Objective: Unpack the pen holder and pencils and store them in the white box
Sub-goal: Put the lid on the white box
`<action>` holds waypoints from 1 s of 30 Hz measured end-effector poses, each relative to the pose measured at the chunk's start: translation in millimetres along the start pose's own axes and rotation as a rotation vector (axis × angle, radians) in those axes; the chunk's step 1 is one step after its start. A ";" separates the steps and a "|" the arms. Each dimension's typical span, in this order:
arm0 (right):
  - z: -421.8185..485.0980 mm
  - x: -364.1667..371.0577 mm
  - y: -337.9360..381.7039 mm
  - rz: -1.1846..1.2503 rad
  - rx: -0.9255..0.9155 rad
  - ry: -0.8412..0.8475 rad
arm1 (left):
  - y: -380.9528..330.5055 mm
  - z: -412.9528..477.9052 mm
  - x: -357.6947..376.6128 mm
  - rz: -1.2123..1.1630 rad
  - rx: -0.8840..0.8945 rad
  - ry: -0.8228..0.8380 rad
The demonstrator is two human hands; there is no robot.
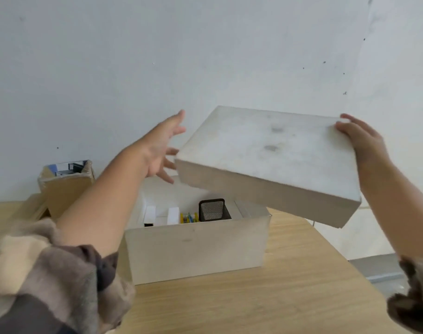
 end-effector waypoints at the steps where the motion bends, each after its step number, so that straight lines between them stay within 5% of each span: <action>1: 1.3 14.4 -5.9 -0.016 0.016 0.031 | 10.2 0.2 -3.2 -0.012 -0.008 0.065; 8: -0.2 72.5 -58.4 -0.210 0.182 0.201 | 66.6 8.1 -37.0 -0.086 -0.070 -0.025; 15: 12.3 84.5 -120.3 -0.024 0.467 0.505 | 89.8 18.1 -53.3 -0.124 -0.107 -0.154; 21: 14.3 103.3 -123.5 -0.165 0.445 0.493 | 70.7 -0.8 -53.4 -0.009 -0.117 -0.284; 30: -6.3 102.8 -101.0 -0.263 0.643 0.438 | 75.7 -22.2 -39.1 0.167 -0.288 -0.331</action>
Point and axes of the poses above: each hand's wrist, its own z-axis towards the middle knuckle, its own x-axis out of the palm, y = z × x, the point moved 1 cm from there along z, towards the middle knuckle, and after that the axes turned 7 degrees about z, right-handed, at the moved point
